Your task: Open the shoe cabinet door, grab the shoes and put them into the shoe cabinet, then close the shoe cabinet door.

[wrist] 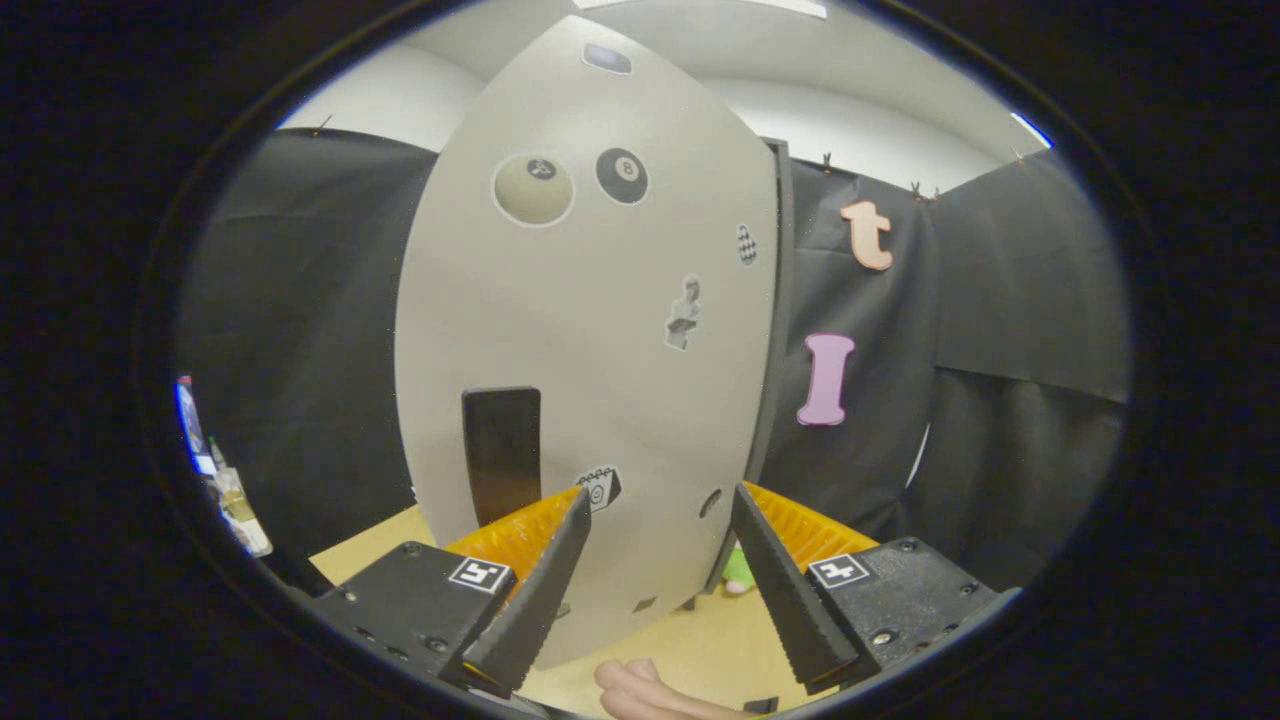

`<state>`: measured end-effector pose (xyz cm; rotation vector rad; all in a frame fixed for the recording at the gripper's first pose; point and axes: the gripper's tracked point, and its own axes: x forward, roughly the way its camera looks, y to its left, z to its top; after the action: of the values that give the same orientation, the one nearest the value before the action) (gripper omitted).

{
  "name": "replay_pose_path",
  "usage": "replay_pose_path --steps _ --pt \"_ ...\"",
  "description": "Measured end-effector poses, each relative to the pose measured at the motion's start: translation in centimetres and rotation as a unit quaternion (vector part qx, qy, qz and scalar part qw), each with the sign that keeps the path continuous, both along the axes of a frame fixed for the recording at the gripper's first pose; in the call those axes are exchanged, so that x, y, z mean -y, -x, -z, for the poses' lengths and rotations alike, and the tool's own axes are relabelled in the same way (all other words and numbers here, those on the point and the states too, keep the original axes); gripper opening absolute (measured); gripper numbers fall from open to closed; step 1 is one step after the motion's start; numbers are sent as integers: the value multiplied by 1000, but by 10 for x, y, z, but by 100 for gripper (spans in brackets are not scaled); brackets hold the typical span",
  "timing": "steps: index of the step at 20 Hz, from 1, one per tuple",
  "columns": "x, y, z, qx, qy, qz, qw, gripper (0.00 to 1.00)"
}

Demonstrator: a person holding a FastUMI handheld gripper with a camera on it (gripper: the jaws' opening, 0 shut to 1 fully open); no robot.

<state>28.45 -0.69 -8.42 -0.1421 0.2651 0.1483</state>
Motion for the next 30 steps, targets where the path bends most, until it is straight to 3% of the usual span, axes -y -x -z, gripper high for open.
replay_pose_path --steps 3,8,10,15,25,30 --pt "-44 -13 14 -1 -10 -13 1000 95" --pt "-99 -47 33 -1 -26 6 1000 99" --pt "-109 -58 31 7 -22 23 999 95" --pt "-107 -66 27 49 -2 46 998 97" --pt "-68 0 21 77 10 99 992 99" --pt "-73 47 32 76 5 88 993 99"
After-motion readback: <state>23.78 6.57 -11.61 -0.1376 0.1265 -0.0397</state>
